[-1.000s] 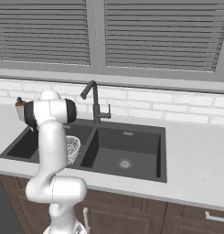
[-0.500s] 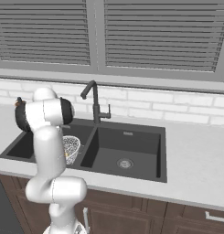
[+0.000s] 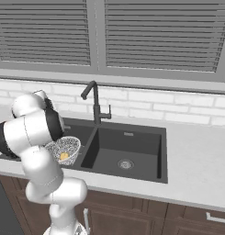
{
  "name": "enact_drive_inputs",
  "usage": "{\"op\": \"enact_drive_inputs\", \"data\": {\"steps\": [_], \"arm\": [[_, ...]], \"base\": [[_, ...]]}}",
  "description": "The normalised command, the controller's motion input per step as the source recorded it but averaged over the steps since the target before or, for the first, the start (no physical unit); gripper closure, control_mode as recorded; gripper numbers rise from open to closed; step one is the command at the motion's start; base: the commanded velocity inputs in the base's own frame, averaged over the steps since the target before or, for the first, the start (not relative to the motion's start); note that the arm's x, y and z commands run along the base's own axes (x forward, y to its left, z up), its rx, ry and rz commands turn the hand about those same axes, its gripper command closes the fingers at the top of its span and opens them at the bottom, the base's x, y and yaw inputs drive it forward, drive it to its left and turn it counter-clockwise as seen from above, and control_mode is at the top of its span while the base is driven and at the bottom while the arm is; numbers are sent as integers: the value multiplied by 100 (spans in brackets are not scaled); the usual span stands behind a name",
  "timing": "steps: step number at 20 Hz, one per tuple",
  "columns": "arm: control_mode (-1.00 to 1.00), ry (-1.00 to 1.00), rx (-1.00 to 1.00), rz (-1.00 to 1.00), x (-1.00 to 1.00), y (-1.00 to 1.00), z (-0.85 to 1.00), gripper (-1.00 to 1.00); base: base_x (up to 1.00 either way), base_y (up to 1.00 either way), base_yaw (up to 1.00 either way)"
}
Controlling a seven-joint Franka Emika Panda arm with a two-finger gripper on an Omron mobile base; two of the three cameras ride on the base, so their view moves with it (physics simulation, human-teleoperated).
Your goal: Put the colander in the sink, put the peach in the colander, and turn on the sink faucet and pour water over the colander.
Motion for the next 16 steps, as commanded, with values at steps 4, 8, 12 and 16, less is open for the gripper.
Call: {"op": "enact_drive_inputs", "data": {"steps": [4, 8, 12, 16], "arm": [[-100, -24, 9, 7, -99, 0, 100, -100], [-100, -17, 10, 9, -85, -24, 100, -100], [-100, -8, 10, 7, -62, -57, 100, -100], [-100, -2, 8, 10, -34, -67, 100, -100]], "base": [[0, 0, 0], [0, 0, 0], [0, 0, 0], [0, 0, 0]]}}
